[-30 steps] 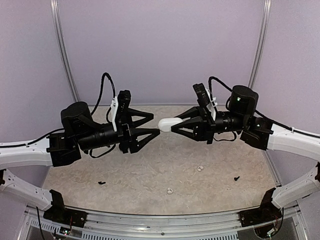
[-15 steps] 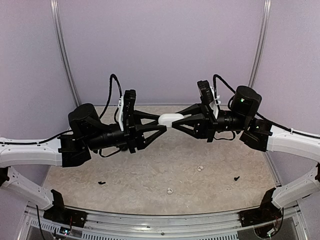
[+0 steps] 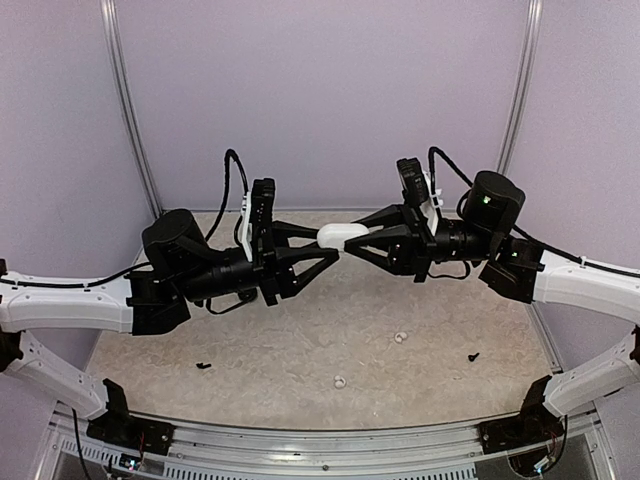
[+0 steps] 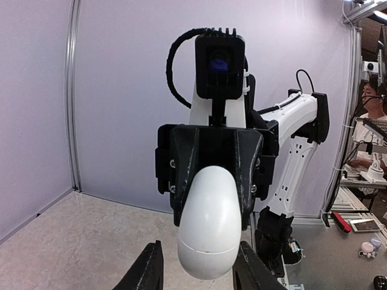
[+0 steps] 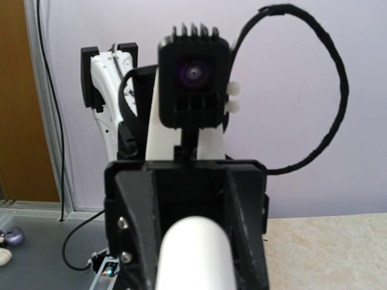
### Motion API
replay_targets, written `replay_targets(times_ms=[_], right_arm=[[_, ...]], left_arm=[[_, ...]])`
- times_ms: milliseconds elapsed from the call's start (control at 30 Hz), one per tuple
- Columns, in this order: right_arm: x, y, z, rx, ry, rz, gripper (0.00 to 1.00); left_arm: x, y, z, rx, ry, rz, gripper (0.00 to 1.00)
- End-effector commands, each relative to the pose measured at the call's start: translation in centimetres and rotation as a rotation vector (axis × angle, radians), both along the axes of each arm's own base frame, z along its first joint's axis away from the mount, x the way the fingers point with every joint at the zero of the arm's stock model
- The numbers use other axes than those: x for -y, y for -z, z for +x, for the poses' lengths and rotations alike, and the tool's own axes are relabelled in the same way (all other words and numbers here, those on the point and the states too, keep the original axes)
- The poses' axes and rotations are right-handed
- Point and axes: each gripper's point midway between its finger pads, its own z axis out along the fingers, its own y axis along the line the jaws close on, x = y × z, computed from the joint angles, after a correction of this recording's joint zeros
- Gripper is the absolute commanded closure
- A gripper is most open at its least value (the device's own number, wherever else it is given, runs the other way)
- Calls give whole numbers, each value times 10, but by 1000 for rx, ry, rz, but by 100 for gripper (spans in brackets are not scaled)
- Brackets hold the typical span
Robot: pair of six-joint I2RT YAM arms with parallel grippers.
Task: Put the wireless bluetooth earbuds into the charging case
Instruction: Pass from the right arm to the left
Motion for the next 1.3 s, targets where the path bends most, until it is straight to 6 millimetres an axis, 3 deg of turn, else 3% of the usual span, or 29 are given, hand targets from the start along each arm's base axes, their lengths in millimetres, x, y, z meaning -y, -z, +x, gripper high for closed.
replay_targets(times_ms=[0, 733, 1067, 1267], right_arm=[[0, 0, -2, 6, -9, 14, 89], [-1, 2, -1, 4, -2, 10, 89], [2, 0, 0, 4, 12, 24, 89], [7, -6, 0, 7, 39, 54, 89]], left_arm=[[3, -13, -3, 12, 17, -44, 59], [2, -19, -4, 8, 27, -73, 51], [5, -23, 0, -17, 30, -125, 56], [7, -20, 0, -23, 37, -134, 55]])
